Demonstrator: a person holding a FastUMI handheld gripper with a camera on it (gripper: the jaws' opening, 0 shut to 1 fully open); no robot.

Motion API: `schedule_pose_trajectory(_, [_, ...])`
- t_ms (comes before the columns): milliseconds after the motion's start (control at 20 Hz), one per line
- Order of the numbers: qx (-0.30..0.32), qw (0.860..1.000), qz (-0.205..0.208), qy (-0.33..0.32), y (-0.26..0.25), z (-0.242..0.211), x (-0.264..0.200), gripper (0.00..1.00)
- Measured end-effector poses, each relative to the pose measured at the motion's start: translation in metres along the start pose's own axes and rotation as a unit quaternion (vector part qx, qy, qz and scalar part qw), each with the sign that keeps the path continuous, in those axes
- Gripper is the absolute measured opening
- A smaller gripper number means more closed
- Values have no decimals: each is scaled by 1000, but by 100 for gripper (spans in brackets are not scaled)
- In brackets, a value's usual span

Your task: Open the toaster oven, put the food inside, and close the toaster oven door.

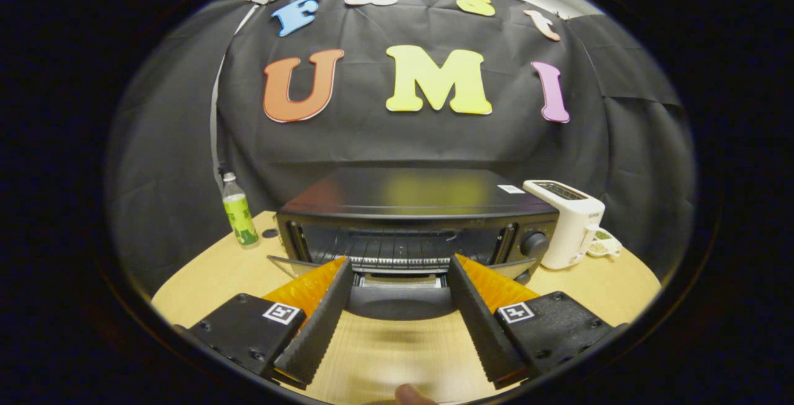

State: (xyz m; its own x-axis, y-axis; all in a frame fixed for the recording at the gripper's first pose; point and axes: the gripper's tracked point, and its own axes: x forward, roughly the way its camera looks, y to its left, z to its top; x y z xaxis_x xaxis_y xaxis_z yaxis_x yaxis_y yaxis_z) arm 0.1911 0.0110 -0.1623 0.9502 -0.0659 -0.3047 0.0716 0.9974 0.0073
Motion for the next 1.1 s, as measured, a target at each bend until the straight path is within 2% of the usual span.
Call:
schedule_pose_trajectory(500, [-13, 994, 15, 106, 0, -73, -39, 99])
schedule_pose_trajectory(700, [43, 975, 33, 217, -4, -123, -44, 99])
schedule_pose_trajectory(800, [37, 982, 34, 182, -8, -107, -41, 95])
schedule_pose_trajectory(1100, [33, 989, 47, 137, -15, -80, -68, 97])
